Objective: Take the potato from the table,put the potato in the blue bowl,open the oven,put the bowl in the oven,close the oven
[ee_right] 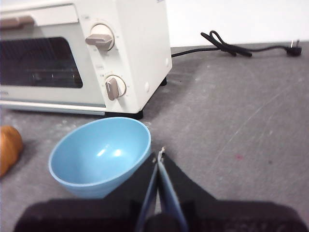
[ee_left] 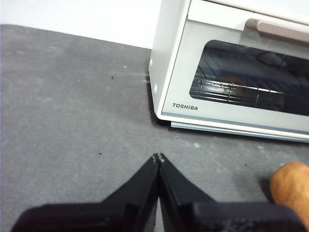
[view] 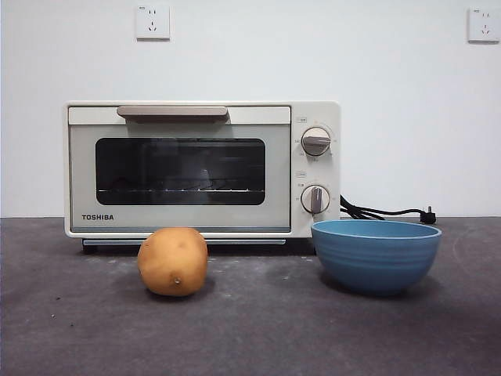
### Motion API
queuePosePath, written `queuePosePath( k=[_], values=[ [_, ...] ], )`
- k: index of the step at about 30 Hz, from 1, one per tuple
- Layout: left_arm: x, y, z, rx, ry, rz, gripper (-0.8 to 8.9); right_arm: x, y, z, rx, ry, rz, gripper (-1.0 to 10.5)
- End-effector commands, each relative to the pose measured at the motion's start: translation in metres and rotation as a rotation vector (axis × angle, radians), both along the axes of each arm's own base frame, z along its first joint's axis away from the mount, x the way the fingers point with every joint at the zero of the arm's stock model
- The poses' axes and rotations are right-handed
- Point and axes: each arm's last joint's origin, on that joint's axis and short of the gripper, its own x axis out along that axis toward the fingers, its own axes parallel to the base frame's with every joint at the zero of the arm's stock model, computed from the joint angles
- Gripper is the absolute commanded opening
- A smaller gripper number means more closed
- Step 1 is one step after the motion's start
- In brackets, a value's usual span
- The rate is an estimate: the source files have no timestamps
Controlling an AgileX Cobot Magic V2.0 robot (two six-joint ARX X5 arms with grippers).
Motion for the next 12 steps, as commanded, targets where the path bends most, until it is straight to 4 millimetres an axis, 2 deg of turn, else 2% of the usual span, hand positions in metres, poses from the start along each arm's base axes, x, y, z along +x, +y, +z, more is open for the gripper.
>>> queuePosePath(
  k=[1, 7, 12],
  values=[
    [0.000, 0.000, -0.003, -0.048, 0.011, -0.002, -0.04, 0.000, 0.000, -0.004, 0.121, 0.052, -0.018, 0.0],
    [-0.001, -0.004, 0.001, -0.131, 0.023, -0.111, -0.07, 0.000, 0.000, 0.002, 0.273, 0.089, -0.027, -0.1],
    [-0.007, -0.005, 0.018, -0.163, 0.035, -0.153, -0.07, -0.003, 0.001, 0.023, 0.302, 0.055, 0.013, -0.1]
  ],
)
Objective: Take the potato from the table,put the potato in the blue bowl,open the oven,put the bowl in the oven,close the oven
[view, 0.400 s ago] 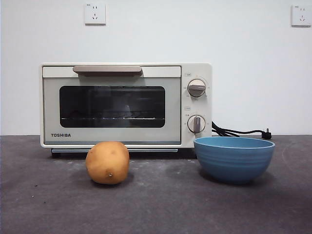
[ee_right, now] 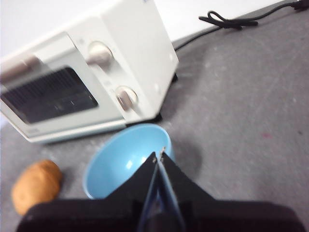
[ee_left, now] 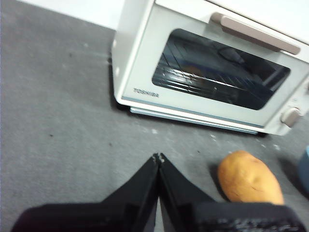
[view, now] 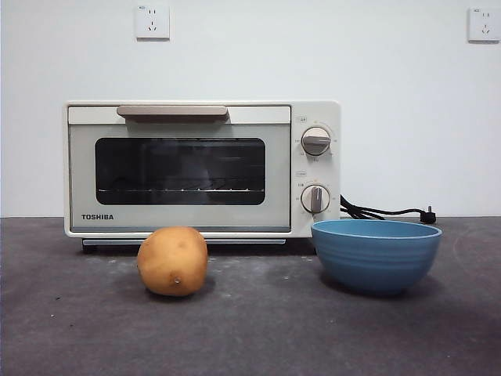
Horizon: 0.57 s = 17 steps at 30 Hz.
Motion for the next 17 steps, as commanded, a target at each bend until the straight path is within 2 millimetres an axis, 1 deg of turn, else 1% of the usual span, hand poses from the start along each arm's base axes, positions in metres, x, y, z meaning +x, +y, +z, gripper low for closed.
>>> queuePosePath(
  k=[1, 5, 9, 13, 17],
  values=[
    [-0.004, -0.001, 0.016, -0.036, -0.017, -0.019, -0.07, -0.002, 0.001, 0.019, 0.046, -0.036, 0.025, -0.1],
    [-0.011, -0.002, 0.039, -0.047, -0.033, -0.058, -0.07, -0.003, 0.002, 0.044, 0.056, -0.034, 0.070, -0.1],
    [-0.017, -0.003, 0.062, -0.050, -0.012, -0.098, -0.07, 0.000, 0.004, 0.069, 0.048, 0.025, 0.141, -0.1],
    [-0.020, -0.005, 0.085, -0.022, 0.009, -0.177, -0.07, 0.007, 0.008, 0.097, -0.019, 0.104, 0.272, -0.1],
    [-0.020, -0.007, 0.106, 0.009, 0.064, -0.272, -0.08, 0.015, 0.013, 0.123, -0.094, 0.208, 0.382, -0.1]
  ],
)
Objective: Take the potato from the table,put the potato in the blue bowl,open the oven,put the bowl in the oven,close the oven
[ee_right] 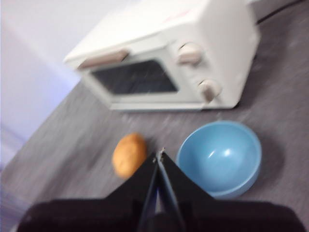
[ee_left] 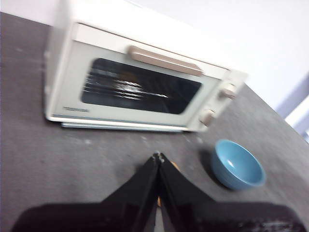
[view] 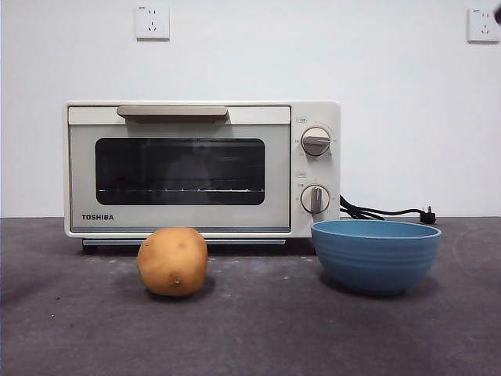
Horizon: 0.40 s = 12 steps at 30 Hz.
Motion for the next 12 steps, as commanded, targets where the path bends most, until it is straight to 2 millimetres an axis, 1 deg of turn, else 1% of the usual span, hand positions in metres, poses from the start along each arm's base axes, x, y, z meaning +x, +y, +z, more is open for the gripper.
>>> queuePosePath(
  k=[1, 7, 12],
  values=[
    [0.002, -0.001, 0.012, 0.055, 0.023, -0.082, -0.08, 0.006, 0.003, 0.018, -0.103, 0.017, 0.080, -0.1],
    [0.009, -0.004, 0.031, 0.077, 0.096, -0.230, -0.07, 0.013, 0.014, 0.051, -0.243, 0.061, 0.235, -0.1],
    [0.012, -0.006, 0.041, 0.088, 0.134, -0.299, -0.08, 0.015, 0.024, 0.065, -0.313, 0.101, 0.351, -0.1]
  ],
)
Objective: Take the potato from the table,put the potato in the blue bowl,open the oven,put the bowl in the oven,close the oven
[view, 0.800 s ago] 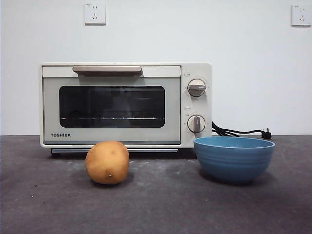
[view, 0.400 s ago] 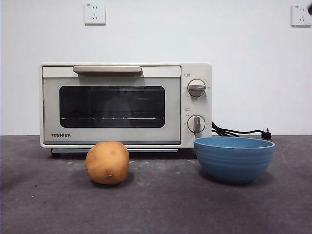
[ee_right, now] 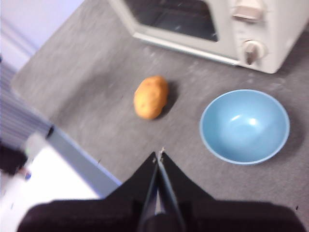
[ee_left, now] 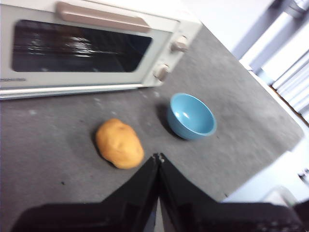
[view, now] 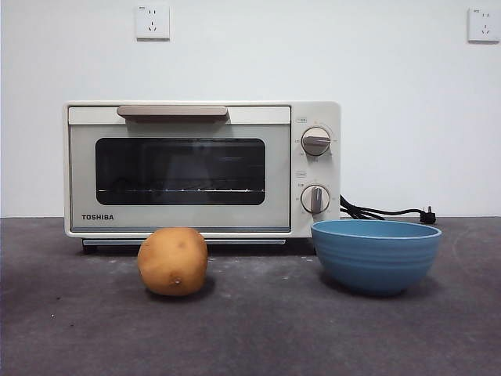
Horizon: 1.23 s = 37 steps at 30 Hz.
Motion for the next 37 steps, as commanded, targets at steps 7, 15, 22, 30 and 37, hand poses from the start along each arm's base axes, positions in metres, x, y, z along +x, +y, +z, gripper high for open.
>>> queuePosePath(
  k=[7, 15, 22, 30, 37],
  values=[
    [-0.006, -0.002, 0.015, 0.052, -0.032, -0.063, -0.08, -0.002, 0.011, 0.004, -0.050, -0.025, 0.130, 0.2],
    [-0.007, -0.002, 0.017, 0.052, -0.040, -0.062, -0.08, -0.001, 0.012, 0.005, -0.020, -0.007, 0.108, 5.9],
    [-0.007, -0.002, 0.017, 0.052, -0.039, -0.061, -0.08, 0.001, 0.013, 0.006, 0.000, -0.006, 0.096, 6.0],
    [-0.007, -0.002, 0.018, 0.052, -0.040, -0.061, -0.08, 0.016, 0.031, 0.010, 0.055, -0.042, 0.132, 6.0],
    [-0.007, -0.002, 0.018, 0.053, -0.040, -0.060, -0.08, 0.046, 0.070, -0.002, 0.065, -0.028, 0.165, 6.0]
  ],
)
